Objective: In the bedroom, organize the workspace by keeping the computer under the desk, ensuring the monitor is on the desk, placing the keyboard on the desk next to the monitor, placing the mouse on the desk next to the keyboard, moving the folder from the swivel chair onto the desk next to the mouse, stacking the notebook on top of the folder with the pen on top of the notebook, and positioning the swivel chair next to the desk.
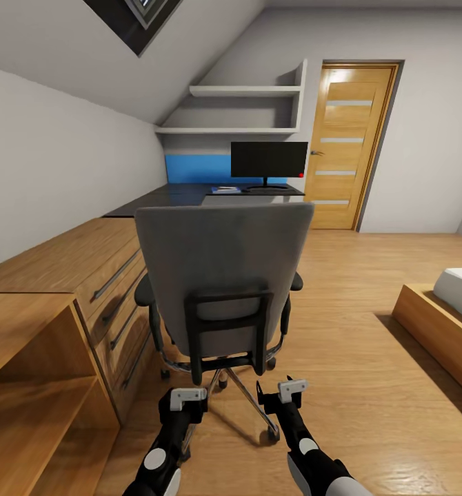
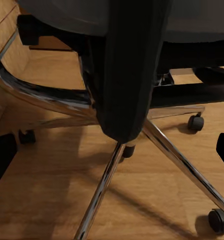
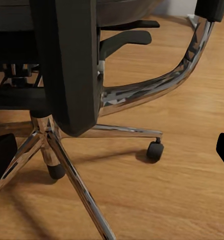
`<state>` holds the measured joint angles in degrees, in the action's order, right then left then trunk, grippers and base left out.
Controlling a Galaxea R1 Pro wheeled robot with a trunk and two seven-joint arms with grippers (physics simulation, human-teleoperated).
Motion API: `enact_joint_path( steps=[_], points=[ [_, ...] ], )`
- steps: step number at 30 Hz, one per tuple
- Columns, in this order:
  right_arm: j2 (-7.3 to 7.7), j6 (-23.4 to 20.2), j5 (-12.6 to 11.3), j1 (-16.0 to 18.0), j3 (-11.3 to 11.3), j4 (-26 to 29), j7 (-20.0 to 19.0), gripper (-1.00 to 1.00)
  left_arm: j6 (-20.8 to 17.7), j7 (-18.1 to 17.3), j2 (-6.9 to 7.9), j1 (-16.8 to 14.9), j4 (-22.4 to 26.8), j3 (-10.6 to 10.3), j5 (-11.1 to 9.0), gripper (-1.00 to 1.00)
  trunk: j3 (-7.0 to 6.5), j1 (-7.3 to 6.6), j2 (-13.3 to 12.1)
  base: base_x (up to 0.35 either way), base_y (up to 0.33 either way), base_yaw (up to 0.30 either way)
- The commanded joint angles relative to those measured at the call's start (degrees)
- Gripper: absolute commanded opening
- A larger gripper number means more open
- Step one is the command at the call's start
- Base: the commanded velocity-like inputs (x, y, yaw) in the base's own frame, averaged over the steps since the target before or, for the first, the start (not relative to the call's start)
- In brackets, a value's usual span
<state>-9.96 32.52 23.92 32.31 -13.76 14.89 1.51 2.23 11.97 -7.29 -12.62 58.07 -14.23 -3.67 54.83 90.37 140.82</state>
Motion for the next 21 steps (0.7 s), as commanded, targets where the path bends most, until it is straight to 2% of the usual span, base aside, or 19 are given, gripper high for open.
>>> enact_joint_path(
  steps=[1,21],
  points=[
    [-0.04,0.17,0.60,0.04,-0.39,-0.04,0.16,1.00,0.26,0.37,0.08,-0.04,-0.07,0.21,-0.38,1.00,0.05,-0.01,0.02,0.000,0.000,0.000],
    [-0.04,0.76,0.60,0.04,-0.30,-0.88,0.16,1.00,-0.40,0.26,-0.04,-0.04,-0.32,1.61,-0.55,1.00,0.05,-0.01,0.02,0.000,0.000,0.000]
  ],
)
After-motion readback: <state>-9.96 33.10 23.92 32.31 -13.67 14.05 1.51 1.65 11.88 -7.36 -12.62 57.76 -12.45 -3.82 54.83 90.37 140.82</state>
